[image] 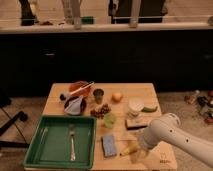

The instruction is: Place banana in metal cup

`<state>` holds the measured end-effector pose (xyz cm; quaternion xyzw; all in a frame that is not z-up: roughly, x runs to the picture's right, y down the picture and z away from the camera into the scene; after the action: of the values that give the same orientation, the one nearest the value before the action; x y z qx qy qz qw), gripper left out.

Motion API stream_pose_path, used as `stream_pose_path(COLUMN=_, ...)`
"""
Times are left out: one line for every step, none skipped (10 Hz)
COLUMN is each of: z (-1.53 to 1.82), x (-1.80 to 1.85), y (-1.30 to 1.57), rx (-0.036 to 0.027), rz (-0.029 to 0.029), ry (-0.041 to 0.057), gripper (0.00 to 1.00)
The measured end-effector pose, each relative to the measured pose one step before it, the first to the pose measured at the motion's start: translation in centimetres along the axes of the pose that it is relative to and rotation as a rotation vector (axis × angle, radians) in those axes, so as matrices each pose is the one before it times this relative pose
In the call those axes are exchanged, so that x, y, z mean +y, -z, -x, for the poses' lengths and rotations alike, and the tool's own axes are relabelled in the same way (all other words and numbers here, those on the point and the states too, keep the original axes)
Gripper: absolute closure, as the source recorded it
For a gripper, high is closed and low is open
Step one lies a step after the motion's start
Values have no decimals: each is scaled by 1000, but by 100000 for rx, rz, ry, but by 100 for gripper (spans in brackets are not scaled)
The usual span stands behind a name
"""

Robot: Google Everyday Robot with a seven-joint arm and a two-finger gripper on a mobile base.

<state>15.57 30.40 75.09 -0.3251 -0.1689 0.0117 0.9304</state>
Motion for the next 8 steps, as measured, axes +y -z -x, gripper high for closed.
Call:
stream_pose_path(z=-202, x=-21, y=-373, rx=51, rz=843, ry=-532, gripper=20)
stream_pose_path(z=-204, x=-65, y=-226, rx=251, rz=631, ry=-718, gripper=20)
stream_pose_path(z=-292, x=-71, y=-191, rx=583, rz=681, ry=-801, gripper=20)
stream_pose_path(z=-341, x=11, y=-55, rx=391, rz=293, ry=-861, gripper=20)
stream_pose_path(z=-295, x=-24, y=-16, rx=351, rz=132, ry=-741, gripper=20)
stream_pose_path(z=-449, x=-25, y=-55, rx=520, rz=194, ry=-1173, gripper=20)
stream_pose_path(z=-236, x=-22, y=-81, rx=384, rz=346, ry=-635, gripper=20)
stream_pose_path(z=-118, x=-99, y=-66, rx=245, rz=298, ry=-336, gripper=20)
